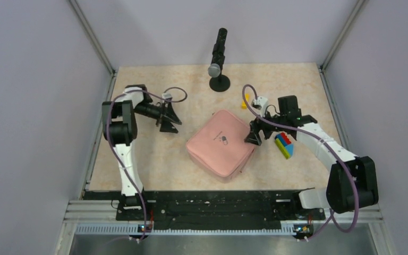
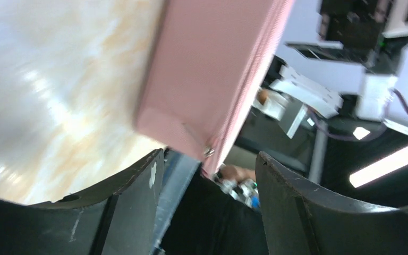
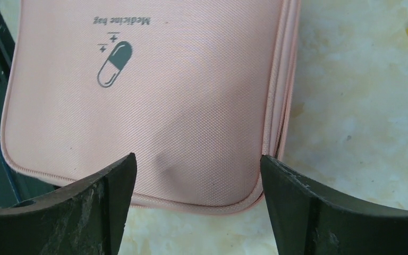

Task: Organize the medicine kit

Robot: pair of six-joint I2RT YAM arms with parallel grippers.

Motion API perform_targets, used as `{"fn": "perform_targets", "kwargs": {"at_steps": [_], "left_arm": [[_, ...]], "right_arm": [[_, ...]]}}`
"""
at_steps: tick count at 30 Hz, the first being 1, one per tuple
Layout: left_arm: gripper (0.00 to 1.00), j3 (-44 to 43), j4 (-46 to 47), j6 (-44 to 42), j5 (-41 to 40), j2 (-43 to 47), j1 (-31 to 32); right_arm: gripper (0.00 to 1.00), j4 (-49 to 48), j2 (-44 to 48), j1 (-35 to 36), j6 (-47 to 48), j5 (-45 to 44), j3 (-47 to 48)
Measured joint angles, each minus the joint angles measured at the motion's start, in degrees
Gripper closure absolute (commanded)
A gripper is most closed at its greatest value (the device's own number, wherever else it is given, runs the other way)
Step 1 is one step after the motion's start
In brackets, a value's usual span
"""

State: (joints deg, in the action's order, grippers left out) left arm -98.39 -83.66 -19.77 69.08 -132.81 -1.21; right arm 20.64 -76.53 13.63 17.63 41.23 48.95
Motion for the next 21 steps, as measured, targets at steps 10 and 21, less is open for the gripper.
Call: {"fn": "perform_targets", "kwargs": {"at_steps": [10, 21], "left_arm": [[0.06, 35.23, 46.05, 26.32, -25.94, 55.45, -10.84], [0.25, 39.26, 50.53, 40.30, -24.70, 39.06, -9.75]], "right_arm": [[0.13, 19.54, -1.68, 0.11, 37.48, 2.19, 9.14], [0.13, 33.86, -7.28, 1.25, 67.80, -4.72, 13.38]]}}
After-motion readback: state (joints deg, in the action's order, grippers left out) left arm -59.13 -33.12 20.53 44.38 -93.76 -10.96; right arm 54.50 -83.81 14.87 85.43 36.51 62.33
